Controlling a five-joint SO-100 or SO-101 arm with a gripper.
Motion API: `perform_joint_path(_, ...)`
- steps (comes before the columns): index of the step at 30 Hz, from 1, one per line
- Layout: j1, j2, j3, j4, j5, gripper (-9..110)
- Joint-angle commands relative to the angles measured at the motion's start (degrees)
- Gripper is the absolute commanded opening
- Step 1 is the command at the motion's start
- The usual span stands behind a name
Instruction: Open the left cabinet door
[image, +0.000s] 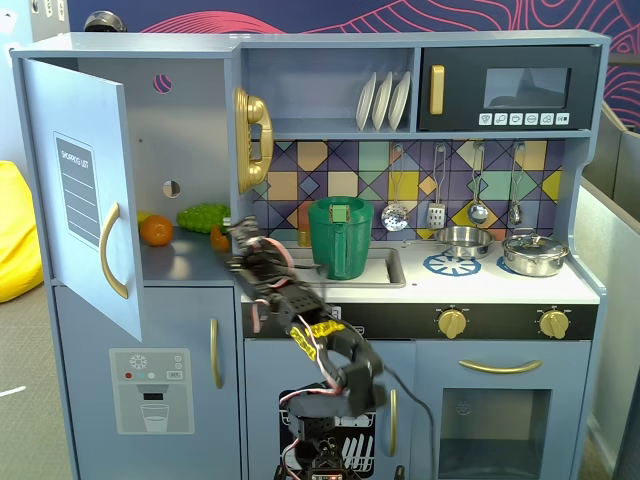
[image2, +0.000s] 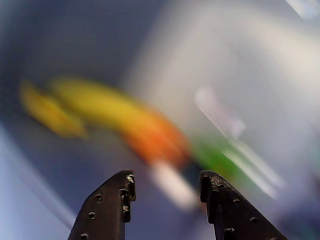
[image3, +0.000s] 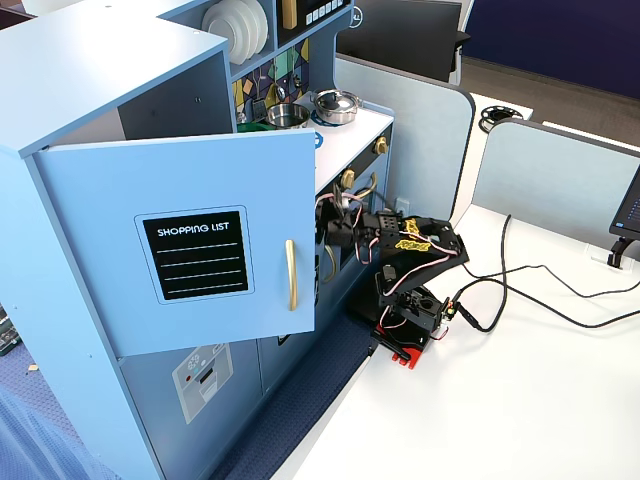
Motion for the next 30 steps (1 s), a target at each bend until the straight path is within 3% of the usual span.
perform_joint_path(1,15.64,10.37,2.81,17.84,7.91,6)
perform_joint_path(7,28.48,15.12,3.52,44.03,18.72,6)
perform_joint_path(11,33.22,17.14,8.88,53.53,21.8,6)
perform_joint_path(18,34.72,21.71,24.61,56.69,29.71,6)
perform_joint_path(23,33.84,24.61,33.49,51.24,32.61,6)
perform_joint_path(30,32.17,24.26,34.37,52.47,33.84,5)
